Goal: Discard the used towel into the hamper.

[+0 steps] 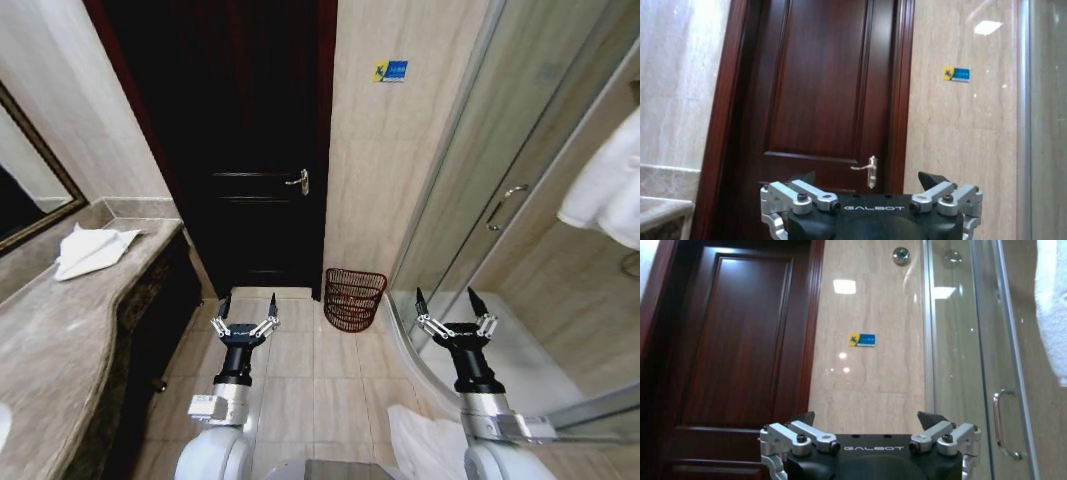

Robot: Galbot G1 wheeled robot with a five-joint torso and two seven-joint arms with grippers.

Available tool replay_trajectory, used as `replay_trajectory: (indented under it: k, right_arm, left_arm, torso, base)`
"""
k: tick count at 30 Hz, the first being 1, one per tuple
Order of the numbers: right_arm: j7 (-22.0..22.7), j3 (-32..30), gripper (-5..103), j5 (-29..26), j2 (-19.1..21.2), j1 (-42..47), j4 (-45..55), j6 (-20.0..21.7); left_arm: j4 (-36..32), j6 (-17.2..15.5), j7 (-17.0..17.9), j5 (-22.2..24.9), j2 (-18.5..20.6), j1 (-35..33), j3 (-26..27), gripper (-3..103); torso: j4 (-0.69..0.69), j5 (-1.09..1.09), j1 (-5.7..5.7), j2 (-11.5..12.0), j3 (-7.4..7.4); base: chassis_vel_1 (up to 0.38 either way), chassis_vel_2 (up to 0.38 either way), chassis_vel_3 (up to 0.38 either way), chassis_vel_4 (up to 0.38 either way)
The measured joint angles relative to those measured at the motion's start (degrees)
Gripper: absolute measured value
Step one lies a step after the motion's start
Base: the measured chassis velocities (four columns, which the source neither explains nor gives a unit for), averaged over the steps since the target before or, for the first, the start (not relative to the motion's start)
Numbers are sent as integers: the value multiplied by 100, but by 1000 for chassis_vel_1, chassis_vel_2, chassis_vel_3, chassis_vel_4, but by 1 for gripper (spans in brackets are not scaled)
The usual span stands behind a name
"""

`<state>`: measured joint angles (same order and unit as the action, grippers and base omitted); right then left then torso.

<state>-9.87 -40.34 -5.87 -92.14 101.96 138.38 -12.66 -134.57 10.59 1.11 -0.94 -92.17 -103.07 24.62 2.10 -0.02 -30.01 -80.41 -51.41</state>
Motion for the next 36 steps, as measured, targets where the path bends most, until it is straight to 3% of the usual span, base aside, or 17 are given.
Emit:
replay_trajectory:
  k: [29, 36]
  right_arm:
    - [73, -42, 100, 23, 0, 52, 1, -158]
    - [60, -49, 100, 125, 0, 69, 23, -48]
  left_arm:
    - [-35, -3, 171, -54, 3, -42, 2, 100]
    - [19, 39, 399, -135, 3, -20, 37, 100]
  torso:
    - [-1, 2, 5, -2, 1]
    - [0, 2, 6, -2, 2]
  base:
    - [42, 49, 43, 42]
    - [127, 112, 111, 137]
